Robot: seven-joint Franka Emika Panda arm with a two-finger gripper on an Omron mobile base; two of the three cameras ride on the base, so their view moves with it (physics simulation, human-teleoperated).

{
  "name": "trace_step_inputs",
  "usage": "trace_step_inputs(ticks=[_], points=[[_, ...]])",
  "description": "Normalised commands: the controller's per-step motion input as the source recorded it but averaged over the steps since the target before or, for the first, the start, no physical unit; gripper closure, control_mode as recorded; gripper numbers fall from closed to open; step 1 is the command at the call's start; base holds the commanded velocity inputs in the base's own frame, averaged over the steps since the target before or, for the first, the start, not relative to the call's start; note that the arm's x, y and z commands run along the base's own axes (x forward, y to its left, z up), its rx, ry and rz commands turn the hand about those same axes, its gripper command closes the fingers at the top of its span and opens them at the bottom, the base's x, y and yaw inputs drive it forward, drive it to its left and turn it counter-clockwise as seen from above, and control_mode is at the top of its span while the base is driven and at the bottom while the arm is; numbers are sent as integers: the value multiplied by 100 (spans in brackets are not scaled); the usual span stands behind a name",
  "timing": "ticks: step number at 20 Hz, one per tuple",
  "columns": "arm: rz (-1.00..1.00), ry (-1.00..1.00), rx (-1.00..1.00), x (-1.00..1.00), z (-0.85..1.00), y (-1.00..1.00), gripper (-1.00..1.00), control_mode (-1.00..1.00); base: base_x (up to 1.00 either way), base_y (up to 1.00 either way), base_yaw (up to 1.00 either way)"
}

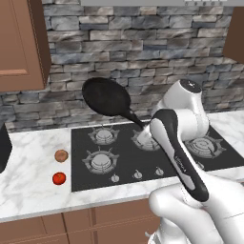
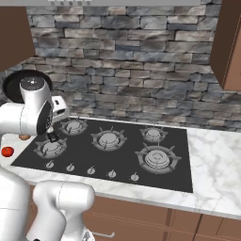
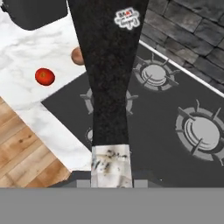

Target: Place the pan on the front left burner on the stove. Then place the tomato and the onion in the pan and turn on the front left burner.

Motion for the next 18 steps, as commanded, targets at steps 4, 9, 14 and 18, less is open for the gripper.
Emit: trace_step_inputs(ticks=[4,9,14,18], points=[[23,0,-3,65,0,-11,100,-100,0,0,0],[15,-2,-2,40,0,-26,100,-100,0,0,0],[13,0,-20,11,0,-17,100,-100,0,0,0],[11,0,-29,7,0,-4,100,-100,0,0,0]])
